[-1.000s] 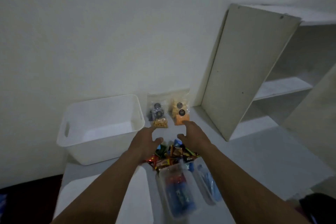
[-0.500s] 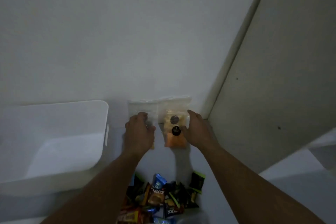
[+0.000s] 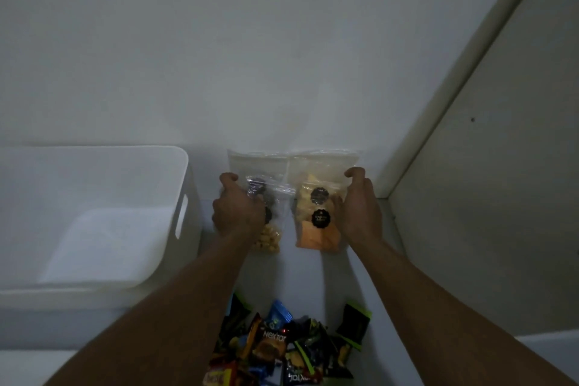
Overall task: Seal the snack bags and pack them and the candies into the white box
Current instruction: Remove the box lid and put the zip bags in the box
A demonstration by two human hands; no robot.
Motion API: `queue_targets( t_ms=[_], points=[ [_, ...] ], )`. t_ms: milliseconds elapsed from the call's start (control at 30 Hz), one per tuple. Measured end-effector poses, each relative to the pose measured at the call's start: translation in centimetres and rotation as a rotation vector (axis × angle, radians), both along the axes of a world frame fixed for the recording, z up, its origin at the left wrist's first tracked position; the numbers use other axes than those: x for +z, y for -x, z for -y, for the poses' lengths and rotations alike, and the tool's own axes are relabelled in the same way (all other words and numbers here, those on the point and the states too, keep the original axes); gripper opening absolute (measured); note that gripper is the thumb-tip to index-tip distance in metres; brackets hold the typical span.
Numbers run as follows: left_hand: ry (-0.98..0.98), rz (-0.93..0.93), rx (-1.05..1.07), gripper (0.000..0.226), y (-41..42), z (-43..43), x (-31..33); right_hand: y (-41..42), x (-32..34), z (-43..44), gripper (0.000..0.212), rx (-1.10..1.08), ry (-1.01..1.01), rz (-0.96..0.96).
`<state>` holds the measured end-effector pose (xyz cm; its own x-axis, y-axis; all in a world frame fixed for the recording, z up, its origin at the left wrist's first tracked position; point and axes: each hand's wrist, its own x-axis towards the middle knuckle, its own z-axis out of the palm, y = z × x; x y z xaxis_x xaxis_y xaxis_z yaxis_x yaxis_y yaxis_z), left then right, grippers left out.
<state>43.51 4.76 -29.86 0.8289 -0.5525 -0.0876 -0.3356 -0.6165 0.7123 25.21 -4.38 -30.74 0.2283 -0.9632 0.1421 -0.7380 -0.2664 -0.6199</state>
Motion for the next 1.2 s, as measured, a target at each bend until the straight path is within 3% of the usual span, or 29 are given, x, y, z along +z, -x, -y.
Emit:
queue_targets(
  t_ms=[133,267,333,467,600,800,867,1033,1200],
  points=[
    [0.072,0.027,-0.118,0.034,0.4,-0.9,0.9,1.0,0.0,0.4,0.061,0.163,-0.009,-0.089],
    [0.107,0.032,-0.183,0.008,0.6,-1.8,2.2,1.7,0.7,0.7,0.043,0.294,0.048,-0.137],
    [0.093,0.050,-0.272,0.013,0.5,-1.9,2.5,1.9,1.2,0.6,0.042,0.336,0.061,-0.165],
    [-0.047,0.204,-0.561,0.049,0.4,-1.9,2.8,2.4,1.8,0.6,0.044,0.387,0.085,-0.202],
    [-0.152,0.273,-0.698,0.040,1.0,-1.3,3.3,2.7,2.1,0.7,0.037,0.399,0.101,-0.231],
    [-0.159,0.277,-0.787,0.028,1.3,-1.1,4.6,3.3,2.7,0.3,0.040,0.381,0.071,-0.208],
    [-0.132,0.313,-0.792,0.028,1.3,-1.5,5.8,3.5,3.7,0.0,0.041,0.376,0.064,-0.208],
    [0.011,0.205,-0.792,0.040,0.6,-2.9,10.5,3.6,8.4,-0.7,0.045,0.382,0.096,-0.239],
    [0.080,0.366,-0.810,0.041,-1.1,-5.4,17.4,2.7,14.7,-1.9,0.044,0.374,0.173,-0.222]
  ],
)
